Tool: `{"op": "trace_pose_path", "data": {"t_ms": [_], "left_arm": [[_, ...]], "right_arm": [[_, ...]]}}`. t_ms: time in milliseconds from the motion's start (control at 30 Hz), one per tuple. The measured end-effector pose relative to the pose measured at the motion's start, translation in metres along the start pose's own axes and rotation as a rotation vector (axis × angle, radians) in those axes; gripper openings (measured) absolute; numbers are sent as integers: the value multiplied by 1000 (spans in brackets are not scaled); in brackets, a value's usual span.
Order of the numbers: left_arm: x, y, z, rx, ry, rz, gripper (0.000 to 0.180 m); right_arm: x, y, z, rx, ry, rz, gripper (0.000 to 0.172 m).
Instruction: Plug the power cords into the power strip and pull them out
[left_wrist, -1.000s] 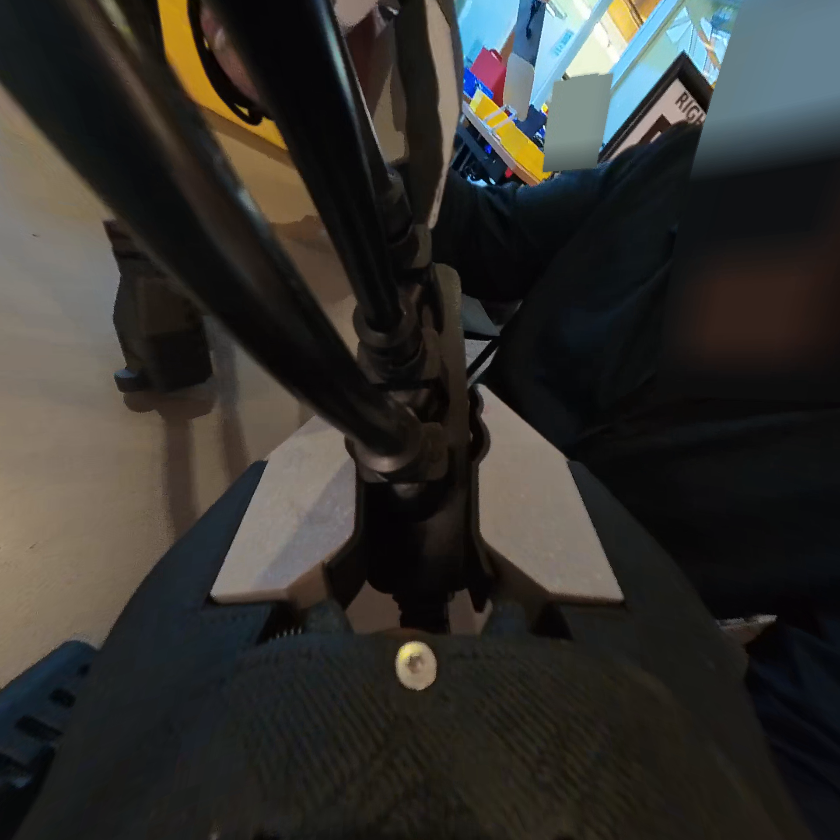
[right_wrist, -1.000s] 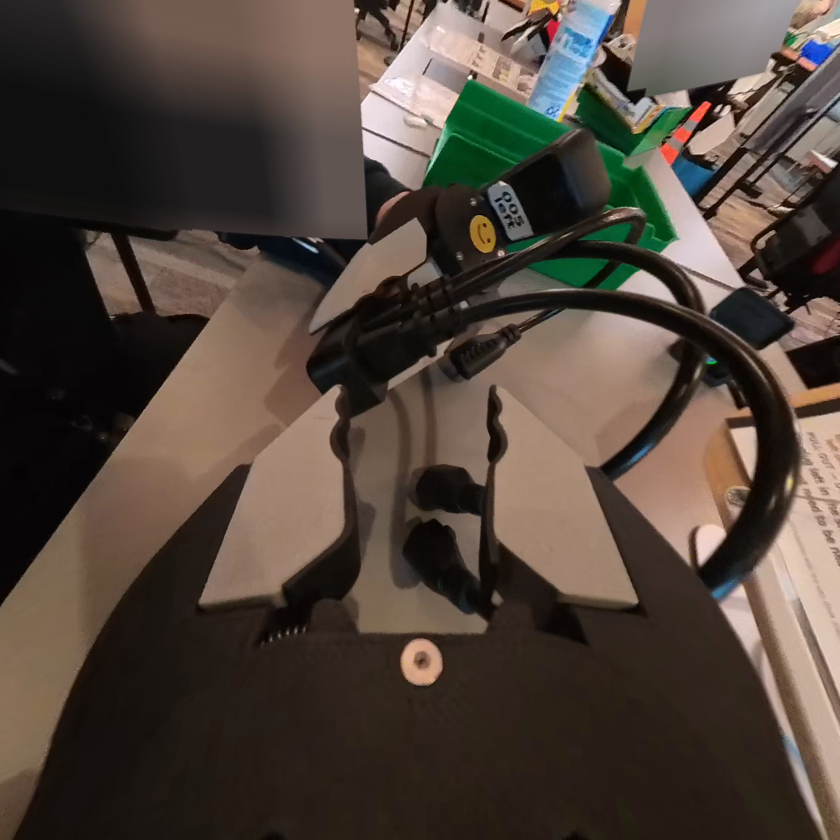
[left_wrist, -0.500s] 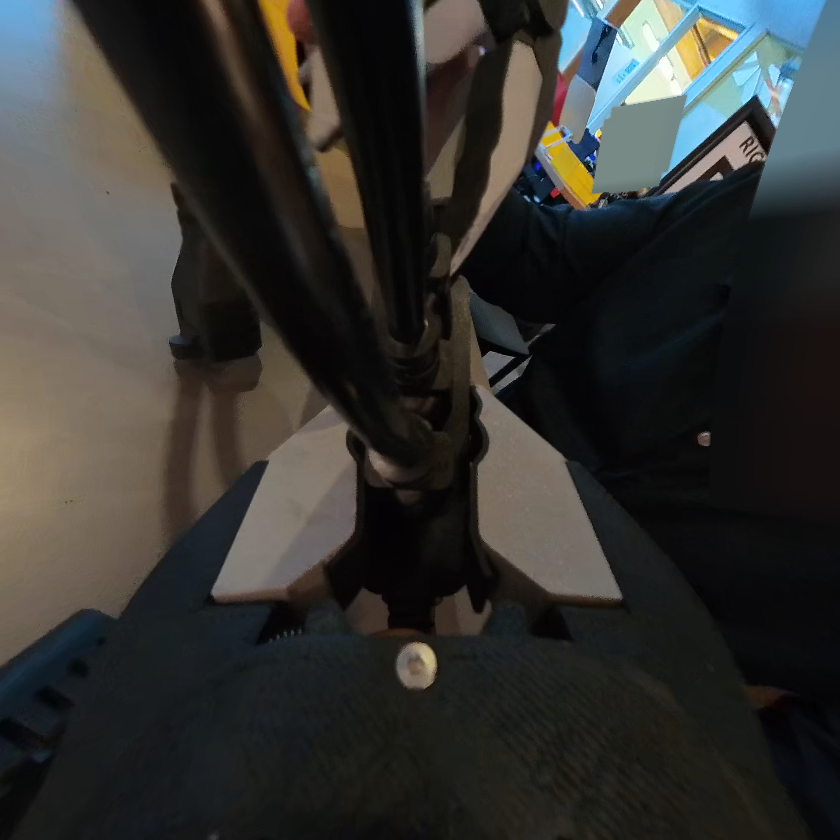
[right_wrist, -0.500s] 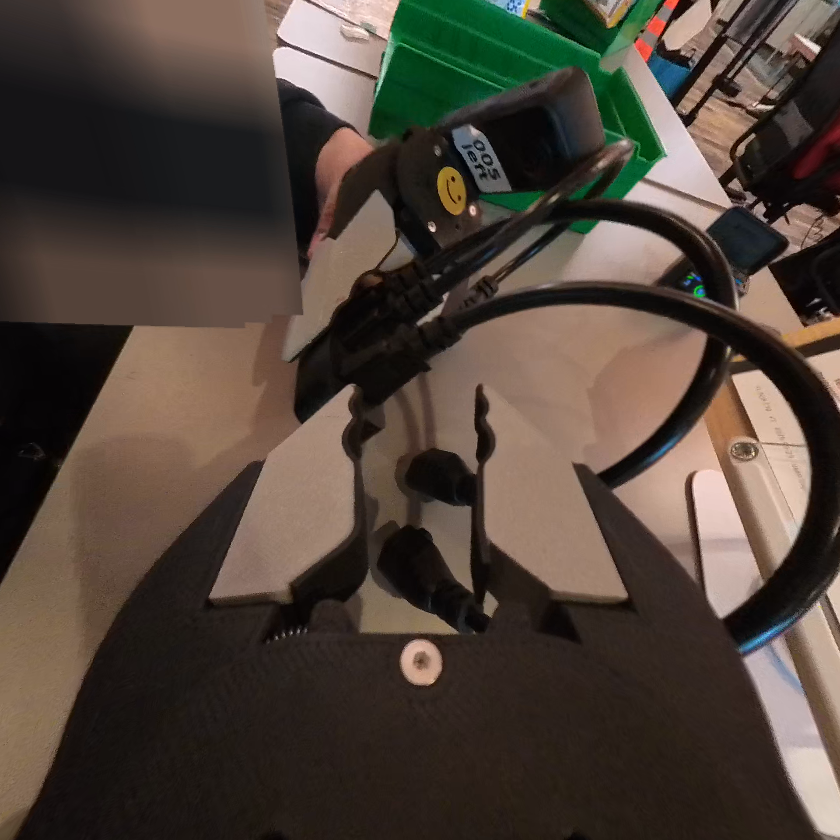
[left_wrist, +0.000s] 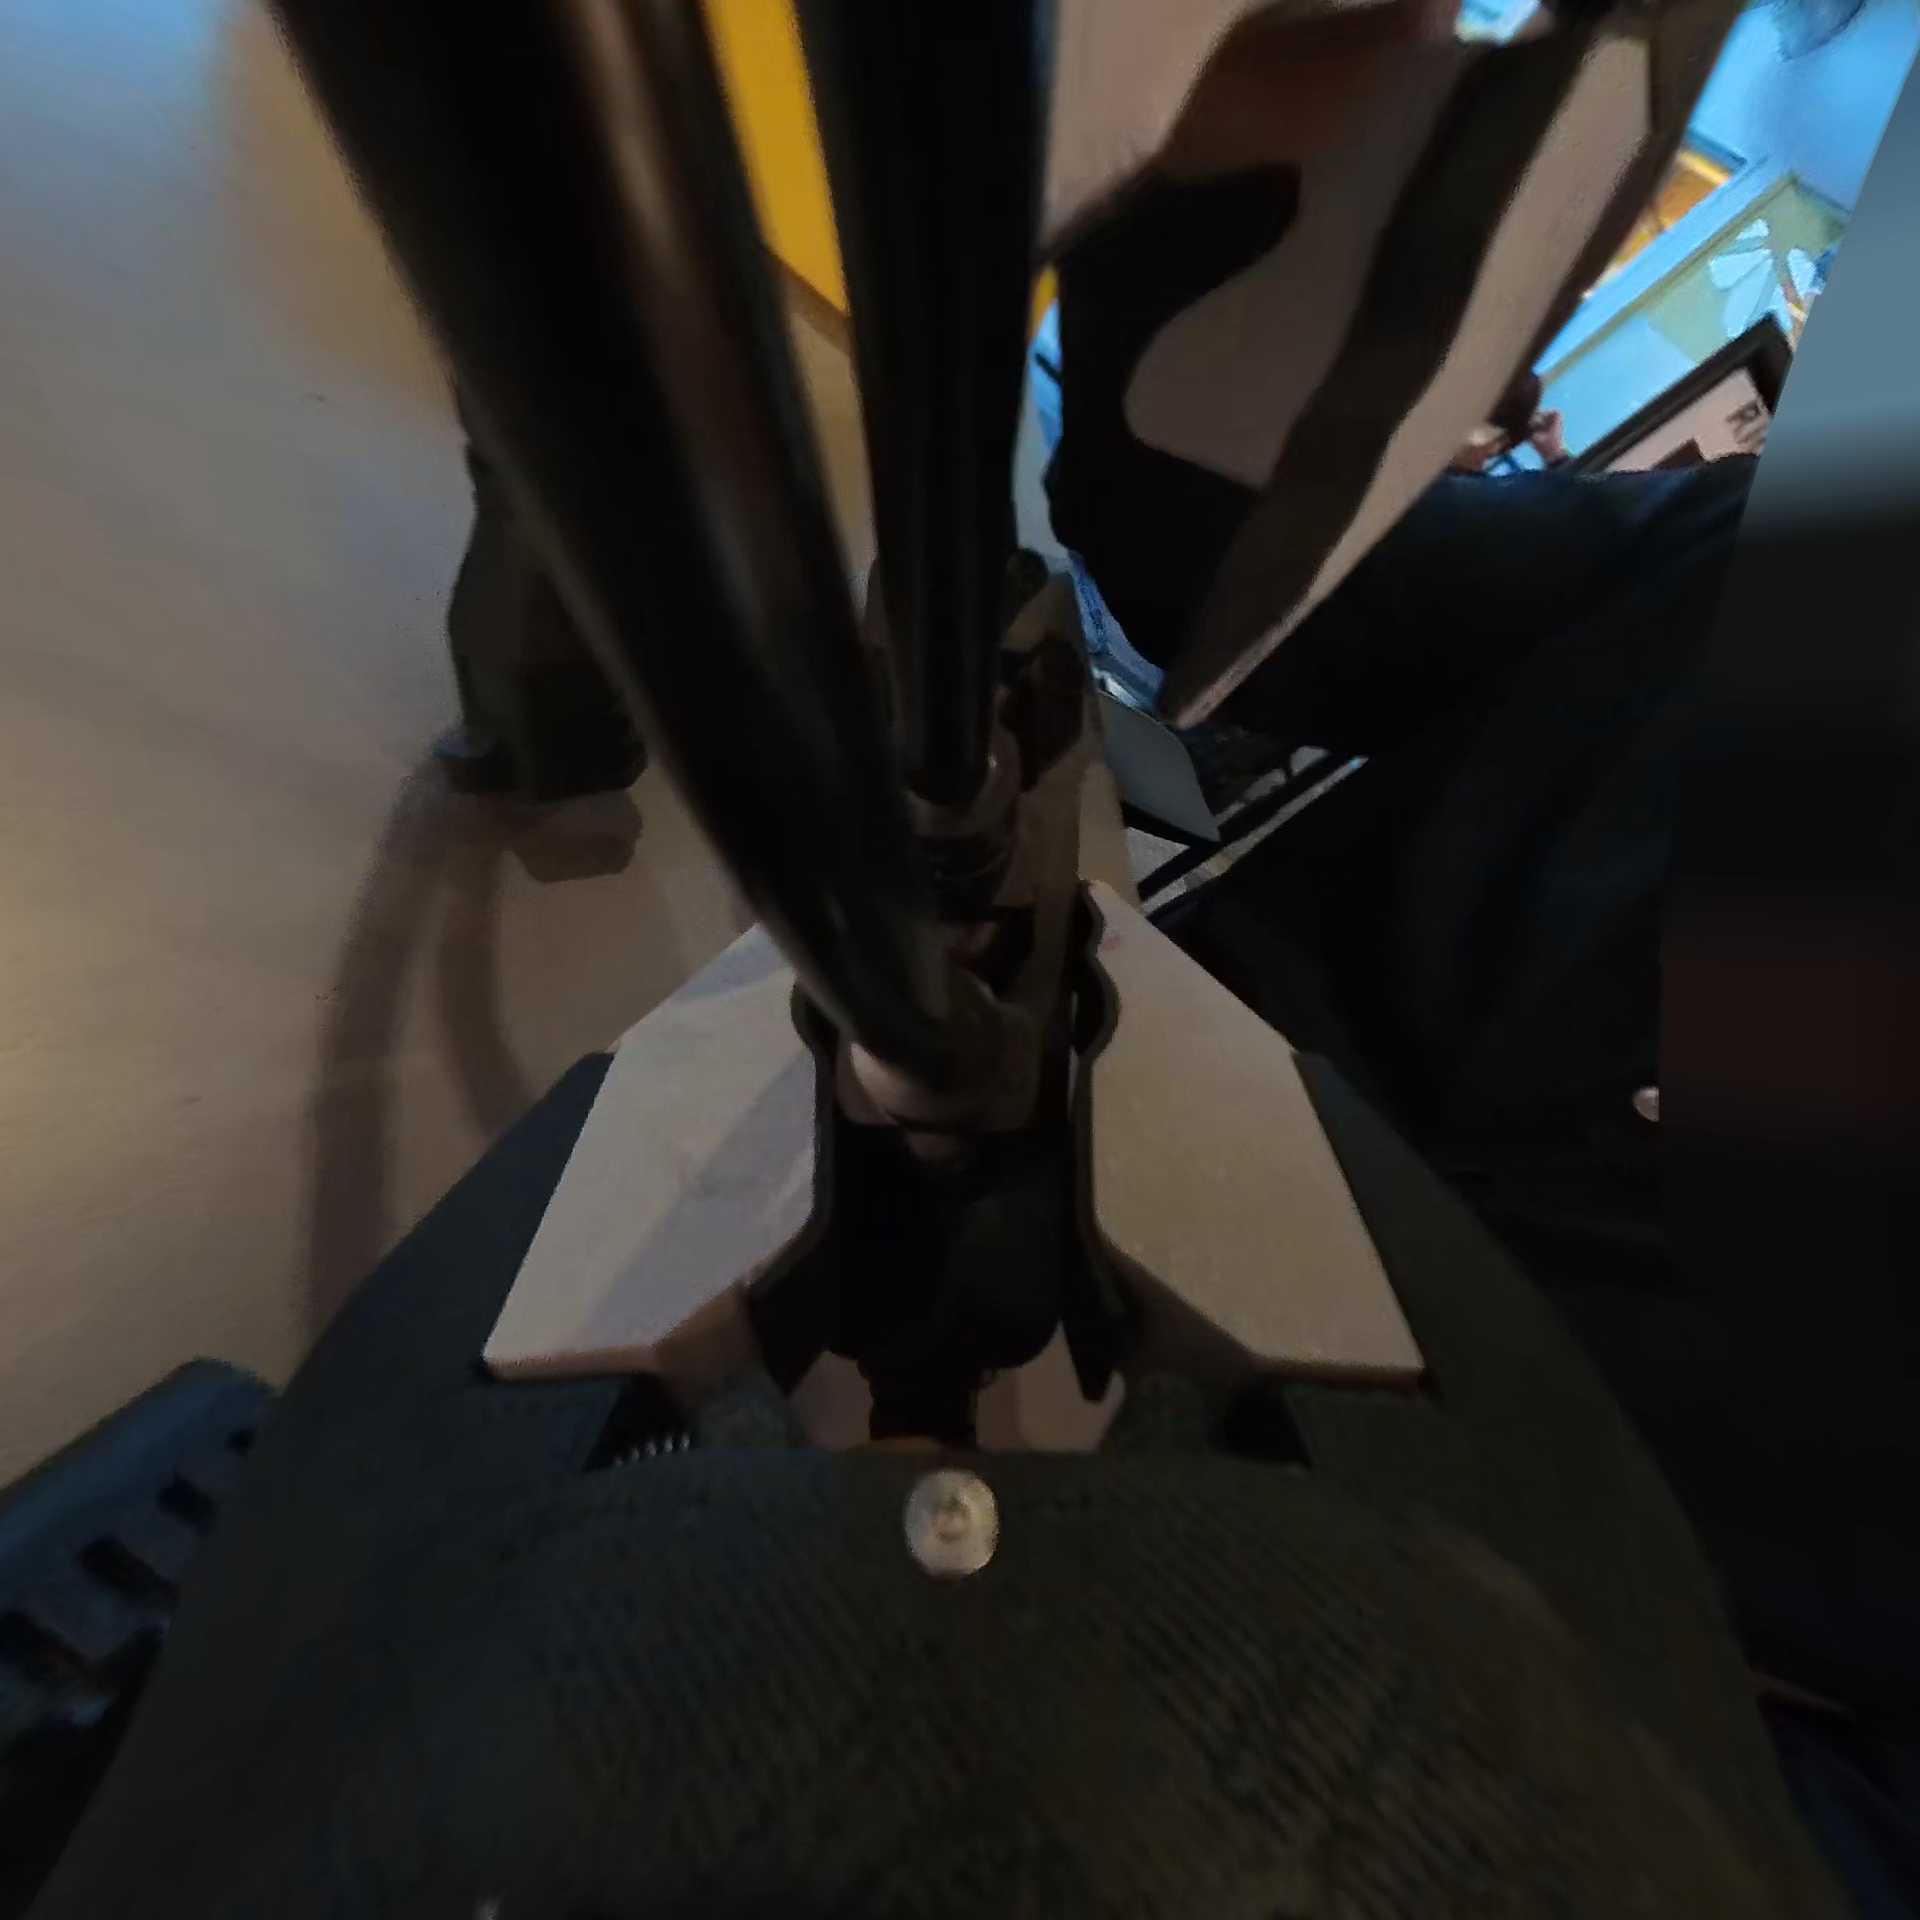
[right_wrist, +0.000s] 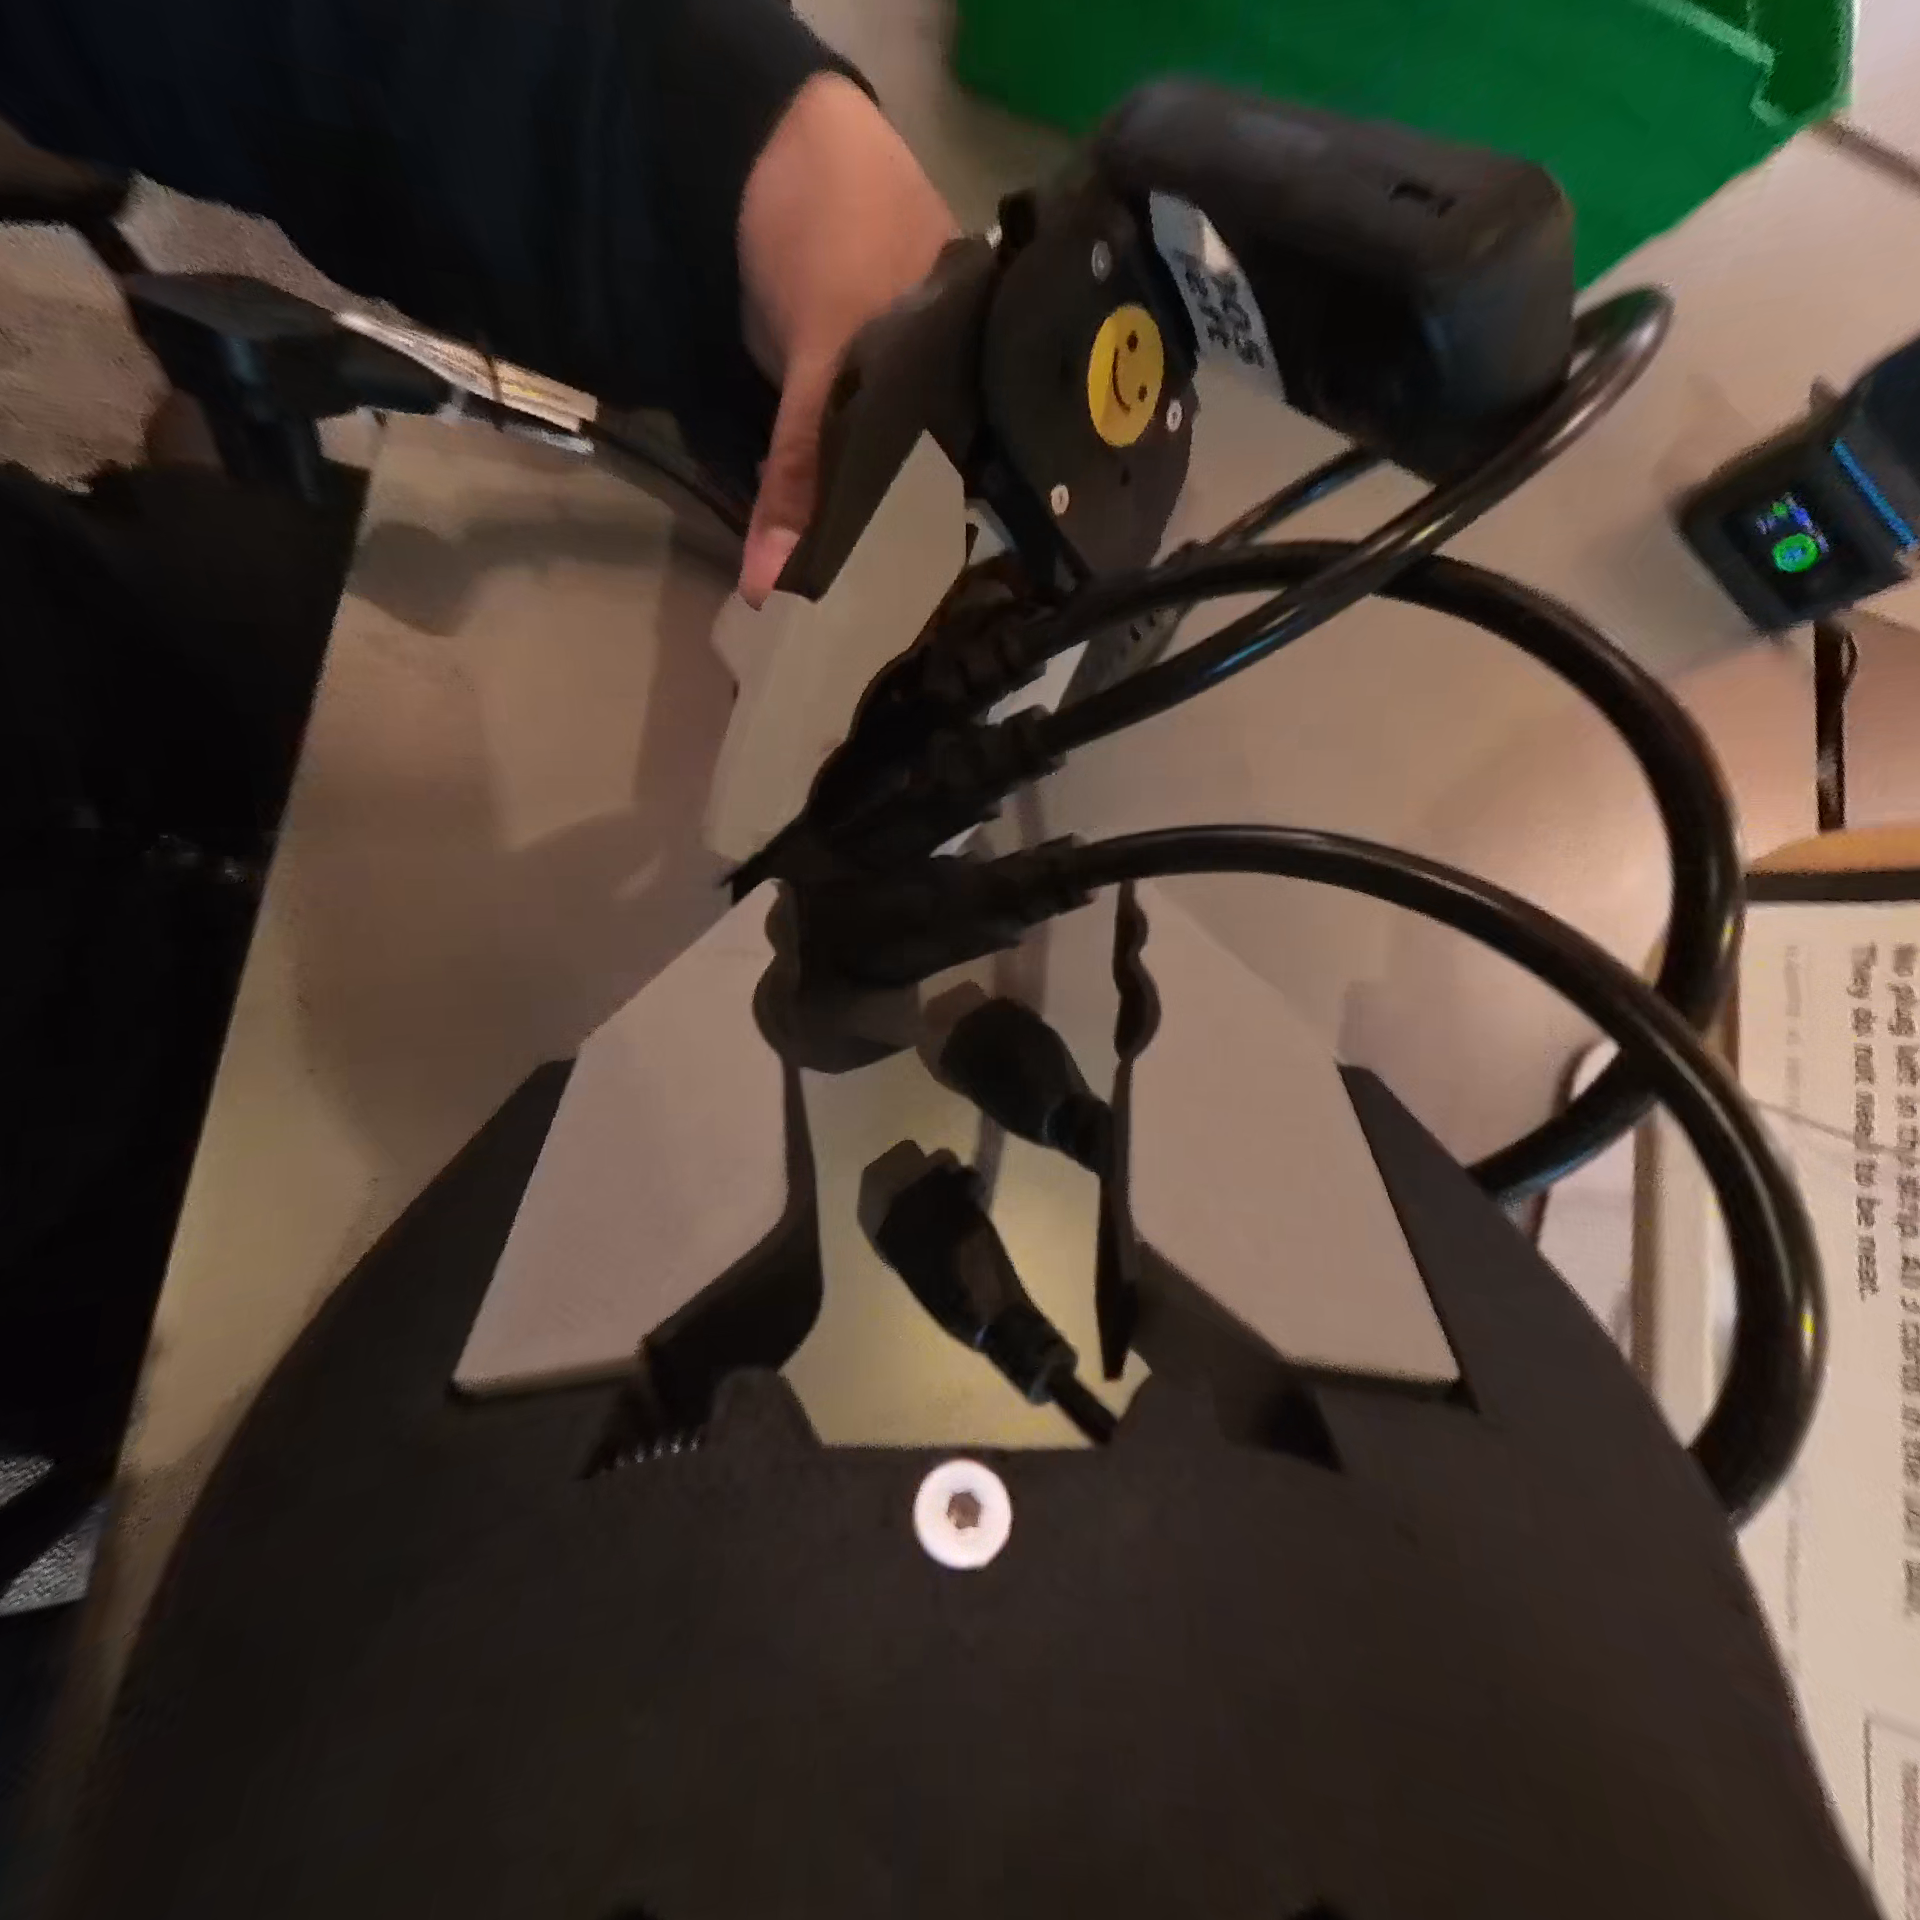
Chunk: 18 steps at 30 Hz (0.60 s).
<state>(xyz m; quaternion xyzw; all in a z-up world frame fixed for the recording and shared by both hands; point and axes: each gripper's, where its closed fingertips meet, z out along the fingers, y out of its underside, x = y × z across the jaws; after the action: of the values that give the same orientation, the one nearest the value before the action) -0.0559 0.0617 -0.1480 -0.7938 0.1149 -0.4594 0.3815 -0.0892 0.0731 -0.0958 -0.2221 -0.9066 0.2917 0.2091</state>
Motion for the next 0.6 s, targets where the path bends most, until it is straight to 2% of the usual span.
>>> {"op": "trace_pose_path", "data": {"t_ms": [133, 267, 500, 600], "left_arm": [[-11, -2, 0, 11, -82, -4, 42], [-16, -3, 1, 9, -122, 3, 42], [-24, -2, 2, -1, -191, 9, 42], [-23, -2, 3, -8, -193, 24, 42]], "right_arm": [[16, 14, -3, -117, 207, 117, 53], [6, 14, -3, -91, 211, 237, 52], [7, 36, 10, -276, 322, 176, 54], [6, 35, 9, -326, 302, 124, 53]]}}
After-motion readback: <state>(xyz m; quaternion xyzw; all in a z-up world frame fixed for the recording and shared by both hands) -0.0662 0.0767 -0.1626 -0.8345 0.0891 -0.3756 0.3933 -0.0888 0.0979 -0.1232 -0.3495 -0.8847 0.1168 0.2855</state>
